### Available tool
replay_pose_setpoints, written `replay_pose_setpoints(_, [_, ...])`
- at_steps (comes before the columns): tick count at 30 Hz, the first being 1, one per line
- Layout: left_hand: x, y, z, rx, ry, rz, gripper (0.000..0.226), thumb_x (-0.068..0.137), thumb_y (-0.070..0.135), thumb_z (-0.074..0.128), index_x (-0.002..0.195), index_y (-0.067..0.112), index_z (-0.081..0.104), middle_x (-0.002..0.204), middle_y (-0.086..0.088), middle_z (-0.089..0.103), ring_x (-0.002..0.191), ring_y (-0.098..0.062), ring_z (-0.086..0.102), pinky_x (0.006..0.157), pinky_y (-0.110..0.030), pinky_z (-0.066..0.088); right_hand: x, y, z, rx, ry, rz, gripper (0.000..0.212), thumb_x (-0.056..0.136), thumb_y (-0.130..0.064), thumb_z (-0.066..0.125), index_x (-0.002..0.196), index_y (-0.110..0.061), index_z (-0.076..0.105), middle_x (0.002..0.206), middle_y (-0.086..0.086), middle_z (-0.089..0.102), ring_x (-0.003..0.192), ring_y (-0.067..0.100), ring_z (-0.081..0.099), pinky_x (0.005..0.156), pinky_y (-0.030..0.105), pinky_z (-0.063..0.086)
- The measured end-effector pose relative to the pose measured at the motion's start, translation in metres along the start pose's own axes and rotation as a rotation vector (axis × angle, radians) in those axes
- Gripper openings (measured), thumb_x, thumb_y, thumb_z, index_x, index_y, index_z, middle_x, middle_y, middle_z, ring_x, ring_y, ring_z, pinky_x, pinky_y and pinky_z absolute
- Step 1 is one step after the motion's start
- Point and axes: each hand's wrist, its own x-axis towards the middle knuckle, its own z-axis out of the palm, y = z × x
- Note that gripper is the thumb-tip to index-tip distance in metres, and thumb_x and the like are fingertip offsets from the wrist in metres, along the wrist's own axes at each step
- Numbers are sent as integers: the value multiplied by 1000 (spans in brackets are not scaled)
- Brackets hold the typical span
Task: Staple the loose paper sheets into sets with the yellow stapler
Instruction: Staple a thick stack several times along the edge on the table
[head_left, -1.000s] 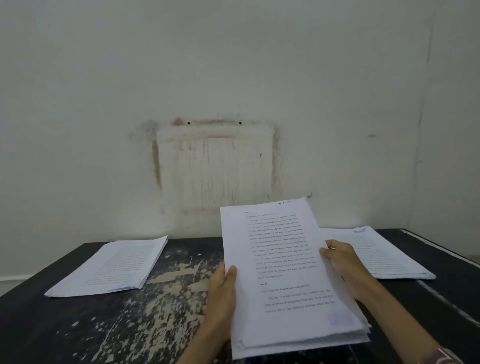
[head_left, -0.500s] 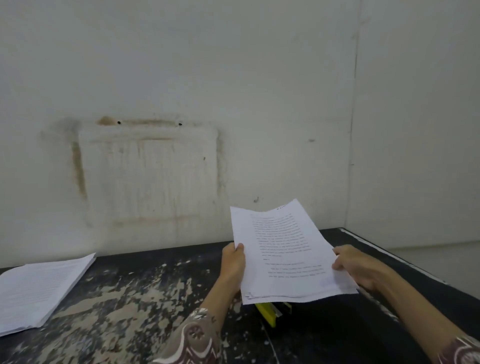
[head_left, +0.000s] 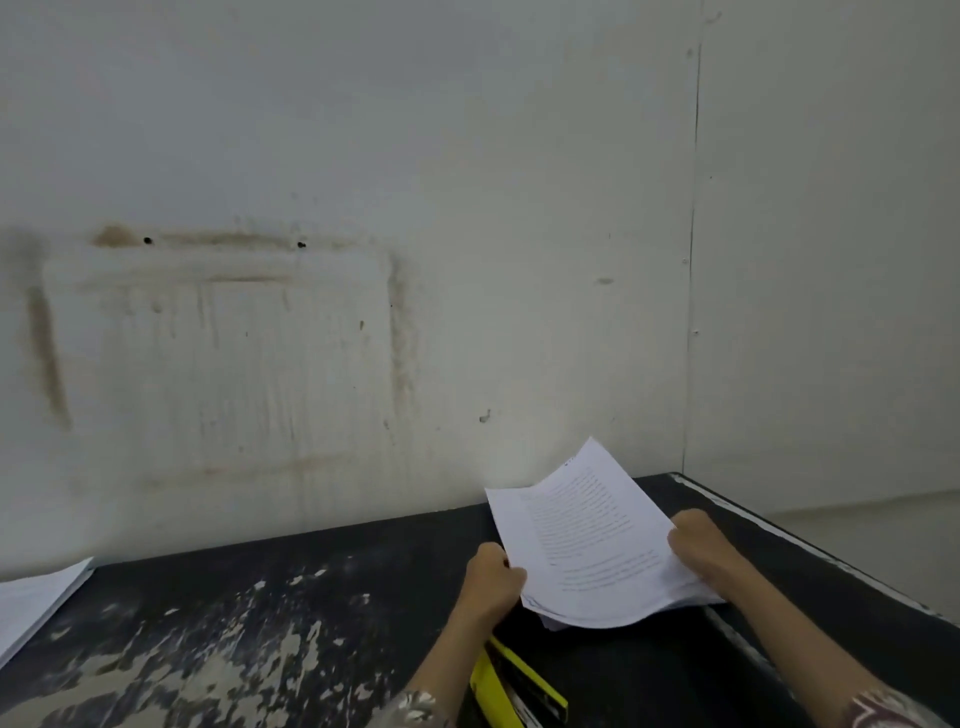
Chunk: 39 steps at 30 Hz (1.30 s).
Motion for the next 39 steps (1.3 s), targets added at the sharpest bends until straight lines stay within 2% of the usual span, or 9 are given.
replay_pose_setpoints(6, [17, -11, 15, 186, 13, -1, 21, 86, 14, 50, 70, 21, 38, 101, -5, 54, 100, -21, 55, 80, -30, 47, 21, 15, 14, -229, 41, -29, 32, 88, -2, 41, 62, -13, 28, 69, 1, 39, 63, 16, 40, 54, 27, 29])
replay_pose_setpoints(11, [24, -12, 22, 246, 44, 22, 32, 83, 18, 53, 60, 22, 30, 91, -5, 52, 85, -17, 49, 68, -30, 42, 22, 20, 20, -459, 69, -36, 30, 92, -13, 40, 65, -18, 28, 114, 11, 46, 104, 24, 42, 84, 29, 36])
replay_pose_setpoints(15, [21, -10, 20, 218, 34, 26, 27, 84, 16, 54, 64, 21, 36, 93, -5, 58, 89, -19, 57, 72, -27, 49, 23, 23, 24, -545, 38, -7, 4, 93, -17, 36, 90, -16, 38, 131, 14, 37, 121, 27, 36, 100, 32, 32])
replay_pose_setpoints(19, [17, -11, 15, 139, 52, 53, 24, 87, 13, 54, 66, 12, 40, 72, 5, 45, 62, -5, 45, 55, -14, 37, 18, 14, 23, -576, 54, -29, 6, 93, -17, 36, 98, -15, 39, 130, 13, 36, 121, 27, 35, 101, 33, 31])
replay_pose_setpoints(27, [-4, -8, -29, 40, 170, 74, 11, 89, 20, 57, 88, 9, 58, 74, 4, 51, 73, -9, 51, 61, -15, 39, -4, -37, 19, -338, 47, -153, 28, 91, -9, 37, 66, -17, 26, 125, 19, 38, 119, 31, 33, 93, 32, 36])
replay_pose_setpoints(29, [-14, -9, -50, 44, 208, 78, 13, 88, 21, 57, 86, 9, 59, 74, 5, 53, 73, -8, 52, 58, -15, 39, -10, -52, 23, -307, 21, -173, 10, 92, -9, 37, 84, -8, 44, 127, 18, 37, 122, 31, 31, 94, 32, 35])
replay_pose_setpoints(31, [-26, -13, -73, 64, 230, 79, 14, 89, 21, 57, 79, 12, 57, 72, 4, 54, 75, -10, 53, 62, -19, 39, -18, -69, 30, -306, -5, -205, 19, 91, -9, 39, 105, -2, 49, 127, 18, 40, 121, 32, 34, 92, 30, 36])
replay_pose_setpoints(34, [-44, -27, -107, 82, 240, 72, 18, 90, 19, 56, 73, 15, 55, 74, 3, 56, 71, -7, 53, 60, -16, 38, -37, -99, 42, -295, -49, -251, 8, 88, -11, 40, 83, -9, 46, 117, 19, 52, 110, 32, 47, 83, 30, 40])
replay_pose_setpoints(39, [-86, -58, -175, 124, 345, 31, 25, 88, 18, 58, 64, 18, 55, 69, 5, 55, 67, -6, 51, 56, -16, 37, -79, -152, 79, -262, -166, -340, 27, 87, -15, 44, 62, -15, 34, 85, 10, 47, 85, 25, 47, 67, 27, 35])
